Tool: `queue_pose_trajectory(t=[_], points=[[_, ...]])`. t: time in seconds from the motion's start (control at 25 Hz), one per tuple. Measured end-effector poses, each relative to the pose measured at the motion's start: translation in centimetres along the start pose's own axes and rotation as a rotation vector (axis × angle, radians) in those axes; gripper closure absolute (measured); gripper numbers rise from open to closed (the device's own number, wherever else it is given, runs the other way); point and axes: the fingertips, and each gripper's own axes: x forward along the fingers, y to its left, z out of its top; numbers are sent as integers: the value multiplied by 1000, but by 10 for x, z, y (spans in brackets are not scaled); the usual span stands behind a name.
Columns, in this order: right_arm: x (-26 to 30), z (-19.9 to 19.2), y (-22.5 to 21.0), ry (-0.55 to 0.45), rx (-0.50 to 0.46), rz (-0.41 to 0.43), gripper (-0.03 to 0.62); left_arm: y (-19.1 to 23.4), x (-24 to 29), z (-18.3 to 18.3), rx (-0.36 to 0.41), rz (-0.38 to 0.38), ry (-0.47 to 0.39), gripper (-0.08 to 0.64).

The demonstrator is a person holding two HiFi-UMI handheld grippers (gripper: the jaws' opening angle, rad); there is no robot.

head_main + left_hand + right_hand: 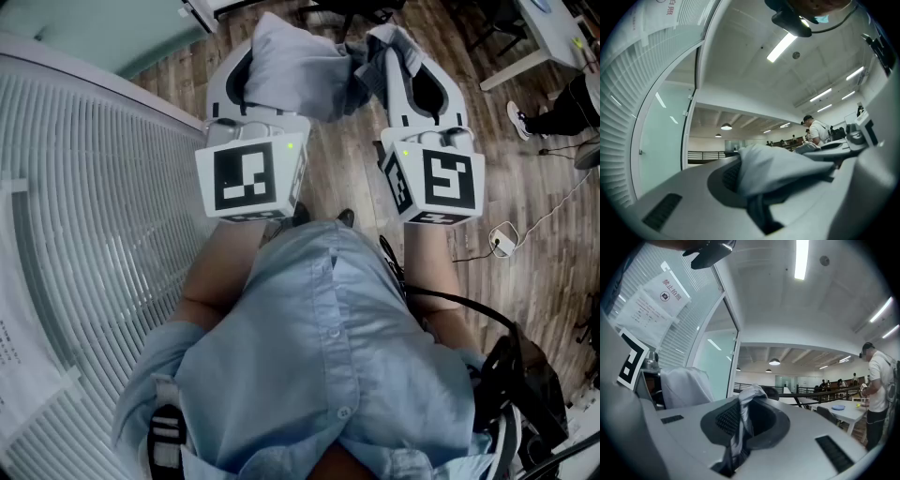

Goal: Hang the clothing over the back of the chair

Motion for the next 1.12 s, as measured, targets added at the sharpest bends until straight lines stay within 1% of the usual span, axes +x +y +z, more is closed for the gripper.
queue_pose_trajectory(t=[0.24, 0.36, 0.52, 0.8, 0.92, 1.04, 1.12], points=[[-5, 0, -8, -6, 0, -2, 557, -10, 2, 3, 17, -6, -10, 537], [-9, 0, -17, -9, 1, -3, 558, -17, 4, 3, 18, -5, 1, 537], [-12, 2, -31, -16, -3, -2, 557, -29, 9, 6, 22, -5, -8, 537], [-18, -8, -52, -13, 22, 29, 557, -49, 15, -6, 24, 4, 13, 537], [-13, -15, -61, 5, 30, 29, 557, -55, 24, -14, 21, -4, 36, 537], [0, -18, -68, 6, 26, 28, 557, -54, 41, -16, 0, -10, 41, 537], [13, -21, -73, 9, 23, 27, 557, -49, 56, -21, 22, -16, 33, 537]])
